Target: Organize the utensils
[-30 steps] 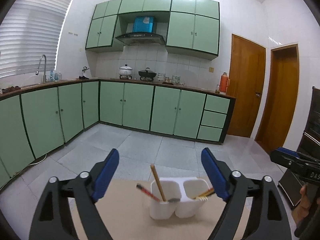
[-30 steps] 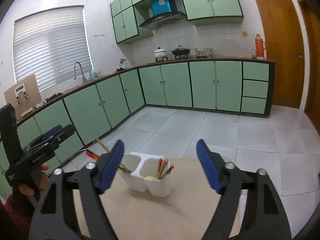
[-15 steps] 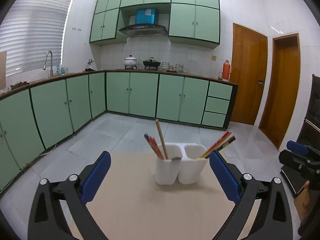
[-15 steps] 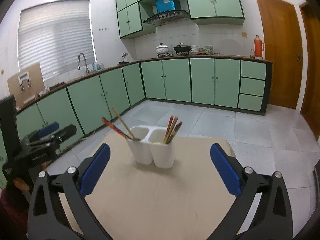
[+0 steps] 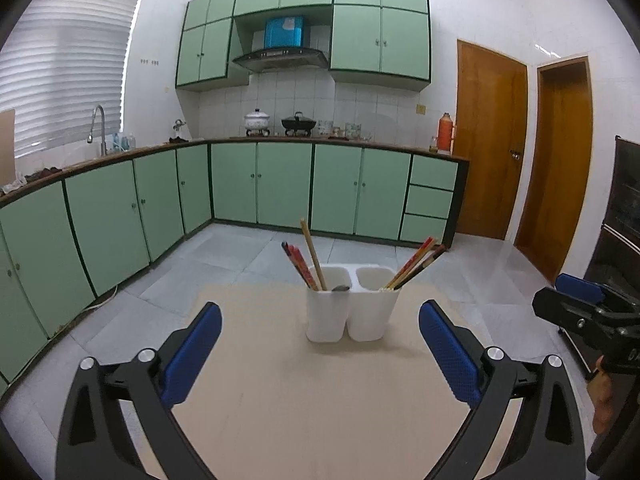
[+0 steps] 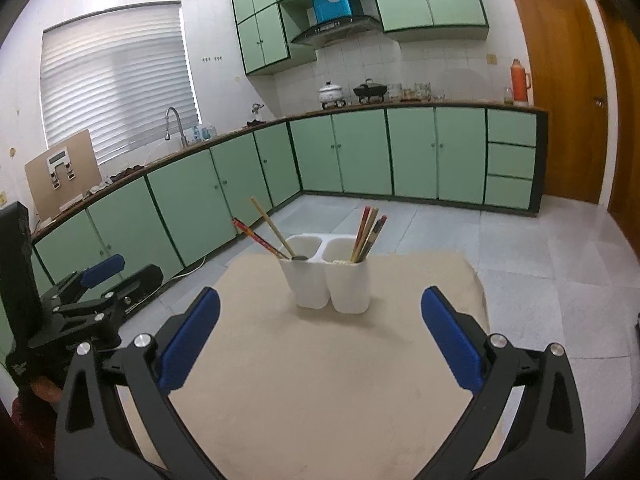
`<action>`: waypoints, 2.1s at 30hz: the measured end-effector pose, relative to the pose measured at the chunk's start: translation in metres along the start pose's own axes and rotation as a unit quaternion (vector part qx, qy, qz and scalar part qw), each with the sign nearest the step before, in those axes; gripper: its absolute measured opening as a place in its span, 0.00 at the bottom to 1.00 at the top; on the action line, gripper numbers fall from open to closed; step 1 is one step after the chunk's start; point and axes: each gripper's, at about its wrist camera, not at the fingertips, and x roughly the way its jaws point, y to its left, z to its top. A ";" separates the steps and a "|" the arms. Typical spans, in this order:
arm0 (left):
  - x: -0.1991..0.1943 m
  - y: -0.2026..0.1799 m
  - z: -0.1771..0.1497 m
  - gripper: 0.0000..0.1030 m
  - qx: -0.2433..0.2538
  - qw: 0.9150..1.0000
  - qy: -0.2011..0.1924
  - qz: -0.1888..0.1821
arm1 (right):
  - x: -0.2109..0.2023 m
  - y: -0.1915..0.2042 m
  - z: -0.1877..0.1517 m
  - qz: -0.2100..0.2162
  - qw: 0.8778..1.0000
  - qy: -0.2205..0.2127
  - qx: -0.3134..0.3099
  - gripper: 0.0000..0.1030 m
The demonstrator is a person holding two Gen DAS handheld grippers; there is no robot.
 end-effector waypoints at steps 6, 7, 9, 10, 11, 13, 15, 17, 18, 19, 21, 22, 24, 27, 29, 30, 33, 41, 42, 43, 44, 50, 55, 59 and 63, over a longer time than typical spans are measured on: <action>-0.018 -0.008 0.006 0.94 0.010 1.000 -0.016 -0.004 | -0.016 0.013 0.005 -0.010 0.999 -0.018 -0.027 0.95; -0.020 -0.009 0.007 0.94 0.011 1.000 -0.019 -0.004 | -0.018 0.014 0.006 -0.010 0.999 -0.019 -0.028 0.95; -0.025 -0.010 0.010 0.94 0.013 1.000 -0.025 -0.003 | -0.021 0.016 0.008 -0.011 0.999 -0.022 -0.030 0.95; -0.027 -0.011 0.010 0.94 0.013 1.000 -0.026 -0.003 | -0.023 0.017 0.008 -0.011 0.999 -0.025 -0.030 0.95; -0.029 -0.011 0.011 0.94 0.014 0.999 -0.029 -0.004 | -0.024 0.017 0.009 -0.011 0.999 -0.026 -0.030 0.95; -0.032 -0.013 0.012 0.94 0.015 0.999 -0.030 -0.006 | -0.026 0.017 0.010 -0.010 0.999 -0.028 -0.031 0.95; -0.035 -0.014 0.013 0.94 0.018 0.999 -0.031 -0.008 | -0.028 0.018 0.011 -0.010 0.999 -0.029 -0.034 0.95; -0.038 -0.015 0.013 0.94 0.019 0.999 -0.033 -0.008 | -0.028 0.020 0.012 -0.010 0.999 -0.030 -0.037 0.95; -0.039 -0.015 0.012 0.94 0.019 0.999 -0.033 -0.008 | -0.028 0.020 0.013 -0.009 0.999 -0.030 -0.037 0.95; -0.039 -0.015 0.012 0.94 0.019 0.999 -0.033 -0.009 | -0.028 0.020 0.013 -0.009 0.999 -0.030 -0.037 0.95; -0.040 -0.016 0.012 0.94 0.019 0.999 -0.034 -0.010 | -0.028 0.020 0.013 -0.008 0.999 -0.030 -0.038 0.95; -0.041 -0.016 0.011 0.94 0.019 0.999 -0.034 -0.010 | -0.028 0.020 0.013 -0.008 0.999 -0.030 -0.038 0.95; -0.041 -0.017 0.011 0.94 0.019 0.999 -0.034 -0.009 | -0.028 0.021 0.013 -0.008 0.999 -0.031 -0.039 0.95; -0.041 -0.017 0.011 0.94 0.019 0.999 -0.033 -0.009 | -0.028 0.021 0.013 -0.008 0.999 -0.031 -0.038 0.95; -0.041 -0.017 0.011 0.94 0.019 0.999 -0.033 -0.008 | -0.028 0.021 0.013 -0.008 0.999 -0.030 -0.038 0.95; -0.042 -0.017 0.012 0.94 0.019 0.999 -0.033 -0.008 | -0.028 0.021 0.013 -0.008 0.999 -0.030 -0.038 0.95; -0.042 -0.017 0.013 0.94 0.017 0.999 -0.033 -0.007 | -0.028 0.022 0.014 -0.007 0.999 -0.030 -0.039 0.95; -0.041 -0.018 0.015 0.94 0.016 0.999 -0.032 -0.007 | -0.026 0.024 0.016 -0.008 0.999 -0.028 -0.038 0.95; -0.041 -0.017 0.015 0.94 0.016 0.999 -0.032 -0.007 | -0.025 0.024 0.016 -0.008 0.999 -0.028 -0.038 0.95; -0.040 -0.016 0.015 0.94 0.016 0.999 -0.032 -0.007 | -0.025 0.025 0.016 -0.008 0.999 -0.027 -0.038 0.95; -0.040 -0.015 0.015 0.94 0.015 0.999 -0.032 -0.007 | -0.024 0.024 0.016 -0.008 0.999 -0.027 -0.038 0.95; -0.039 -0.015 0.016 0.94 0.014 0.999 -0.031 -0.007 | -0.023 0.025 0.016 -0.008 0.999 -0.027 -0.038 0.95; -0.040 -0.016 0.016 0.94 0.015 0.999 -0.031 -0.008 | -0.023 0.026 0.016 -0.008 0.999 -0.027 -0.038 0.95; -0.040 -0.015 0.017 0.94 0.015 0.999 -0.031 -0.007 | -0.023 0.026 0.016 -0.007 0.999 -0.027 -0.037 0.95; -0.040 -0.015 0.016 0.94 0.016 0.999 -0.031 -0.008 | -0.023 0.025 0.016 -0.008 0.999 -0.027 -0.037 0.95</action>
